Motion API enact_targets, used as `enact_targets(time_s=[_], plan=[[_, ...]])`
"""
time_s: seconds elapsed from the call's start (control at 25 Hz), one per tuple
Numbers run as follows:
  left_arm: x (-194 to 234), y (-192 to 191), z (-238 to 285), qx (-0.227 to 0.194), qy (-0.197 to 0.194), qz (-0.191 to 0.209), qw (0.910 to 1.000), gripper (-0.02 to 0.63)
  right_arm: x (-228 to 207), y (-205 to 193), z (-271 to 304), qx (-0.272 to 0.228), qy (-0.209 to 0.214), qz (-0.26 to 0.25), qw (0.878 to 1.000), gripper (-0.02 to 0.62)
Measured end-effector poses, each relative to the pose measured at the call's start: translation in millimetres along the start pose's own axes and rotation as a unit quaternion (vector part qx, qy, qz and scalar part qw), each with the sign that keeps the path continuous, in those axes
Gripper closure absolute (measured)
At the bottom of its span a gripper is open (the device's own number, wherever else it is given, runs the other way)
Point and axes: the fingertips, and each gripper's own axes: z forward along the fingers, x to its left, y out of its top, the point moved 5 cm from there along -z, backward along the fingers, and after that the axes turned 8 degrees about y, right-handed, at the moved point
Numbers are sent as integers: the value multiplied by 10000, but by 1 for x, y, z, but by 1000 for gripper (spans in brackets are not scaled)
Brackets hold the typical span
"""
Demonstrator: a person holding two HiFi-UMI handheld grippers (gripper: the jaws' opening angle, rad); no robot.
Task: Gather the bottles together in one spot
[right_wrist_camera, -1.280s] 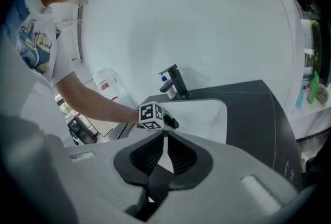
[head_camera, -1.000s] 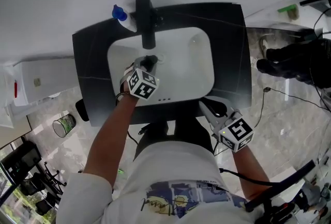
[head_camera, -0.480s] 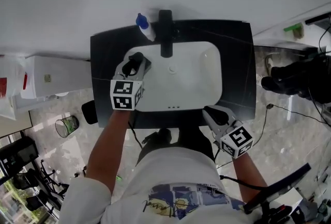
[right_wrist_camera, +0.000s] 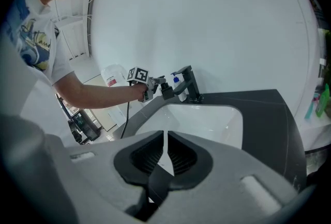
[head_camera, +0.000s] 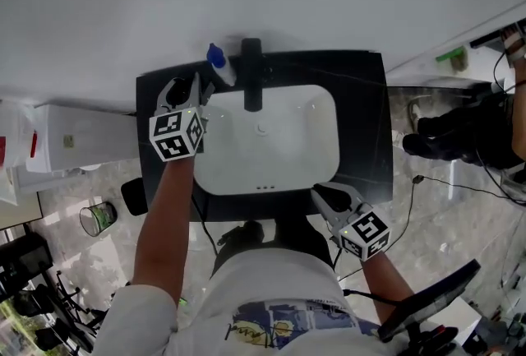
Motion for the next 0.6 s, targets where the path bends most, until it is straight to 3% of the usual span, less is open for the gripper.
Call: enact_targets(time_s=[0.32,0.6], plan=[[35,-14,28,-181,586,-133,9980,514,-4,-8,15,45,45,47,10000,571],[29,-18,56,-313,691,-276,9967,513,-24,-8,1,81,-114,106,9998,571]])
